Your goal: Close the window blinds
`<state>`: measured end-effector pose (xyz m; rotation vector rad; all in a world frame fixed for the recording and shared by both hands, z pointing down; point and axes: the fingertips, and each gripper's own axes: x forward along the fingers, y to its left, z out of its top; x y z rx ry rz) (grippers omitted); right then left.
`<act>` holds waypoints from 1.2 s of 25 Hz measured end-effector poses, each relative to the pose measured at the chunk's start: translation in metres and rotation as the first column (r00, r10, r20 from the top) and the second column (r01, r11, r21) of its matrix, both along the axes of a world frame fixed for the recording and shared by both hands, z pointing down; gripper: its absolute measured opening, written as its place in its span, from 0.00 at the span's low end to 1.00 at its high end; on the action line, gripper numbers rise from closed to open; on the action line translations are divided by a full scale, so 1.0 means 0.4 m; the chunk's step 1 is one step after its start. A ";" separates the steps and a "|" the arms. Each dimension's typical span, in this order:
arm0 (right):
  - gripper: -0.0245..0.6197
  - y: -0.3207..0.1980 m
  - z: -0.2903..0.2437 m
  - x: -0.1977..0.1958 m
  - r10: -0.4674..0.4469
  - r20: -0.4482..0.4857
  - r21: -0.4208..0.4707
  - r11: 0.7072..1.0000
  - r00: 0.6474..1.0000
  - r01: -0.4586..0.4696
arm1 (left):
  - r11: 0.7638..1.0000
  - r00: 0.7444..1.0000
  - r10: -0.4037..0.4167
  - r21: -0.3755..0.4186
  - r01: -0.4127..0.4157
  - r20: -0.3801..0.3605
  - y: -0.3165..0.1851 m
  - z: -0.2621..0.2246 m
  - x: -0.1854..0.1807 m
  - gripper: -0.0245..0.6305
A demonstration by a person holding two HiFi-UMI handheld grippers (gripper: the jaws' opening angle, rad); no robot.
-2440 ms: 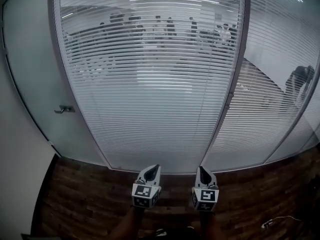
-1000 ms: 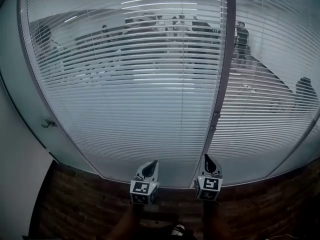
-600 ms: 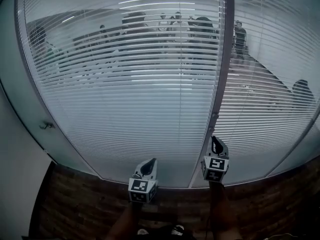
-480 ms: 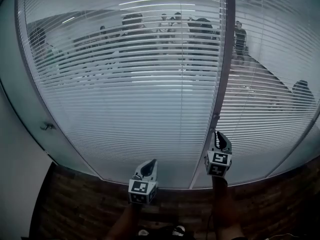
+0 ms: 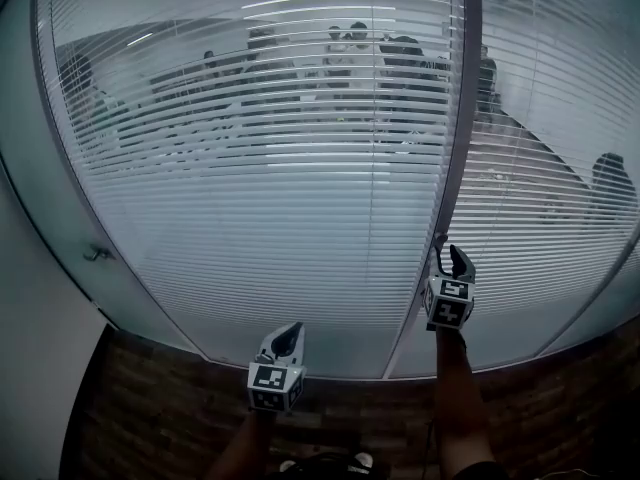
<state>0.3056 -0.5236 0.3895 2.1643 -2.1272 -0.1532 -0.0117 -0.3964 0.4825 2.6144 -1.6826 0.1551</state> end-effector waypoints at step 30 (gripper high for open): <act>0.23 -0.057 0.021 0.017 0.027 0.003 -0.047 0.999 1.000 -0.027 | 1.000 1.000 0.010 -0.026 -0.010 -0.010 -0.019 0.052 -0.055 0.03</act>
